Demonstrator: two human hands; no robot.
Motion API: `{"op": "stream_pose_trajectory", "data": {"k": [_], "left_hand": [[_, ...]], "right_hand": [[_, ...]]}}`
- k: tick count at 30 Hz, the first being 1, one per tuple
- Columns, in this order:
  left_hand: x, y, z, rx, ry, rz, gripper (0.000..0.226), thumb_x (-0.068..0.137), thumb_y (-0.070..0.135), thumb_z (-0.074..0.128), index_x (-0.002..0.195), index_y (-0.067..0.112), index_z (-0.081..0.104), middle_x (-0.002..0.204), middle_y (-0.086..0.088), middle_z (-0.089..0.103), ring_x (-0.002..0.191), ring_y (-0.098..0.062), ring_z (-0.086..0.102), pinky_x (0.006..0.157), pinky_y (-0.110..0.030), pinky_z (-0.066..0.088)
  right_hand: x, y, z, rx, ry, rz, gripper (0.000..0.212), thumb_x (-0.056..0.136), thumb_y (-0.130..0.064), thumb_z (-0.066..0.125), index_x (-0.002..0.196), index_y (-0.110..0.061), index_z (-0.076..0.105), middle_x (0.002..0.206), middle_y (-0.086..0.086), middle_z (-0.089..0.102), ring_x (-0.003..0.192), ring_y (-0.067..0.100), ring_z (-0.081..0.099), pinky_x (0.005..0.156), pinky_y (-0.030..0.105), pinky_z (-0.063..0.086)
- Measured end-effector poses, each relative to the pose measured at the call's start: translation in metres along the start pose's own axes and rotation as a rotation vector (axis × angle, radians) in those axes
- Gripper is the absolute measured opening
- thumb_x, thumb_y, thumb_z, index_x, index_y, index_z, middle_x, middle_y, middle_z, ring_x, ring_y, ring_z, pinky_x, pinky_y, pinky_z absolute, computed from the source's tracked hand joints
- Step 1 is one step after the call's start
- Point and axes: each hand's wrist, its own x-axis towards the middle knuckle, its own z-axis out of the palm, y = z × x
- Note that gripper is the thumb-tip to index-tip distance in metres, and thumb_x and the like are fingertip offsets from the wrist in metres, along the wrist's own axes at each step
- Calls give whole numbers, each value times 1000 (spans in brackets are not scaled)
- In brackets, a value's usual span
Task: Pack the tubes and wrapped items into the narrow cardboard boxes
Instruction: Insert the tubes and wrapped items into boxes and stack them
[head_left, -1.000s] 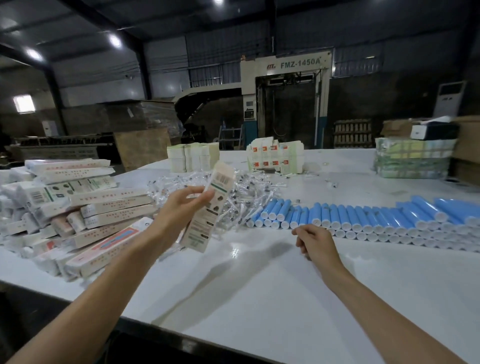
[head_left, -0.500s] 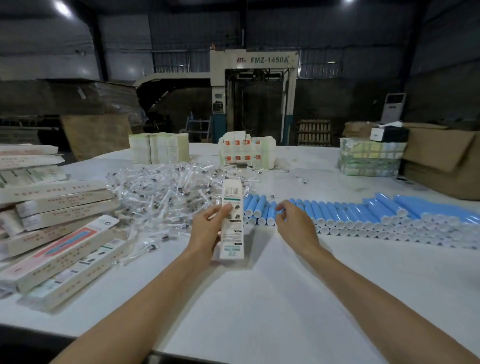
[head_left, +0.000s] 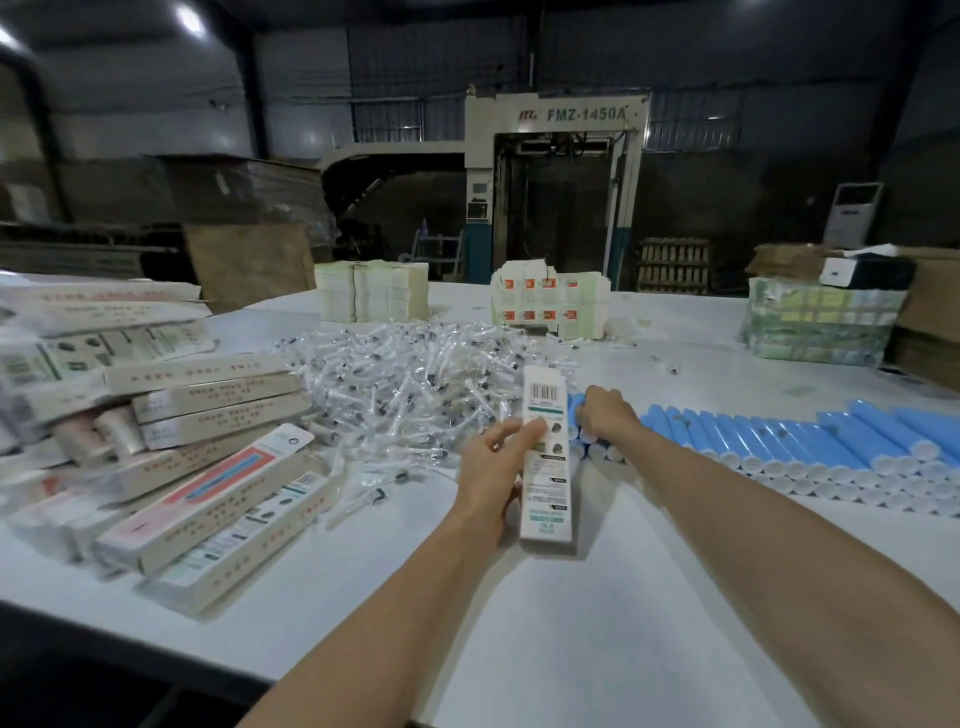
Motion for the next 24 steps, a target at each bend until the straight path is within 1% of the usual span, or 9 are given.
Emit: {"op": "stream_pose_trajectory", "data": {"k": [5,8,11,13,14,16,17,19,24], "left_hand": [[1,1,0,12,-28,19,28,96,28,80,119,12,76,101,-10,83,79,-20,79,62,-31,62],[1,0,-1,27,-54,16,24,97,27,80,116,14,77,104,-12,83,84,-23,79,64,-33,63],[-1,2,0,11,-88,-3,29,96,26,81,121,13,76,107,-13,82,88,-25,78,69,-35,63],[-3,3,1,17,-127,-20,32,95,26,82,123,13,75,109,-14,82,93,-28,78,73,-38,64],[-4,3,2,24,-154,-27,31,94,26,82,122,14,76,110,-15,82,94,-30,78,74,-40,65],[-8,5,6,34,-207,-35,29,91,27,84,117,18,78,112,-16,81,98,-33,78,79,-45,66],[-11,7,8,34,-230,-33,30,87,29,86,115,20,79,114,-16,81,100,-35,77,83,-48,65],[-15,10,12,43,-277,-11,39,84,31,90,119,20,78,118,-16,80,105,-38,76,92,-54,62],[-24,10,18,84,-353,44,46,90,26,84,133,15,72,124,-21,77,116,-46,71,104,-64,55]], "right_hand": [[0,-10,-8,-91,-69,2,13,101,-14,59,108,-3,57,128,18,67,101,30,65,76,33,48],[1,-9,-5,21,-27,94,40,106,-17,55,137,6,48,144,22,53,118,32,59,83,34,47],[-12,-2,-16,332,55,148,52,109,-15,43,152,8,24,155,25,34,135,38,44,94,38,42],[-27,10,-26,621,117,133,51,110,-23,36,154,0,26,146,22,45,122,35,51,89,38,38],[-38,18,-34,754,160,113,46,110,-27,36,149,-3,36,133,19,53,107,31,54,83,37,38],[-59,38,-51,984,262,68,30,110,-31,41,112,-7,57,102,14,56,79,22,49,69,35,38],[-71,48,-62,1077,302,55,29,109,-33,44,97,-11,59,93,11,55,72,19,46,64,33,37],[-100,66,-82,1271,348,22,31,108,-36,50,89,-15,63,81,3,57,68,14,46,61,30,38],[-151,86,-104,1738,311,-274,19,111,-23,49,120,-15,62,101,-2,69,78,9,55,73,23,49]]}}
